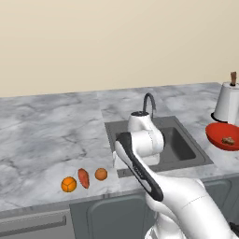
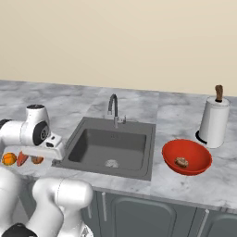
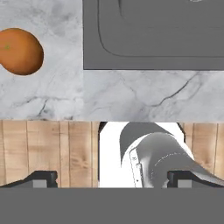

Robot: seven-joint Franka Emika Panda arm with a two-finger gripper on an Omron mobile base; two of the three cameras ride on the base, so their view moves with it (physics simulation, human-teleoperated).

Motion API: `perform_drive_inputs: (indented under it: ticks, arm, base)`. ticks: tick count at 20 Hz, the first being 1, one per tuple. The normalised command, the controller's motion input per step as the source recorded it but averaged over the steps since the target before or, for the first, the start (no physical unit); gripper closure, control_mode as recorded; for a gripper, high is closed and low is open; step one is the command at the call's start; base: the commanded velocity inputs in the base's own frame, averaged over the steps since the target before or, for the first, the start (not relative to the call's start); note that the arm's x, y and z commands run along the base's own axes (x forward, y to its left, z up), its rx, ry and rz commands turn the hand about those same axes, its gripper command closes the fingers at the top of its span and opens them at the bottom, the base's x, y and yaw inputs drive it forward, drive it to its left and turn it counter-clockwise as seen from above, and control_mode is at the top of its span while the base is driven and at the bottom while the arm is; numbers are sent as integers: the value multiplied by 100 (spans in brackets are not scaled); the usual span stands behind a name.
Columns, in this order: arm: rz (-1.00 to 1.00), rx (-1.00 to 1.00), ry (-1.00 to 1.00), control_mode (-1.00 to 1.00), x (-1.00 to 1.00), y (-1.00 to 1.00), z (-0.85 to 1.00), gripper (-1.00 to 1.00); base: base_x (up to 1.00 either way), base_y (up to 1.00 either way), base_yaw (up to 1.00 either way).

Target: There is a mixed pile of frozen fruits and vegetables on the counter. Locate all the frozen vegetables and place the items in a bowl on the counter. Take all the frozen fruits and defrost them in a running sink.

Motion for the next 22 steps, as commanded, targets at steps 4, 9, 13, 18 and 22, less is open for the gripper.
perform_drive_inputs:
  ticks: [4,9,13,18,22]
  arm:
    - [3,-7,1,-100,13,88,-7,-100]
    - [0,-8,0,-100,40,84,-6,-100]
    - [0,-5,0,-100,52,67,-6,-100]
    - [0,-3,1,-100,49,70,-14,-100]
    - [0,-1,1,-100,49,64,-15,-100]
  base:
    - [0,0,0]
    - [0,0,0]
    - [0,0,0]
    - [0,0,0]
    - [0,0,0]
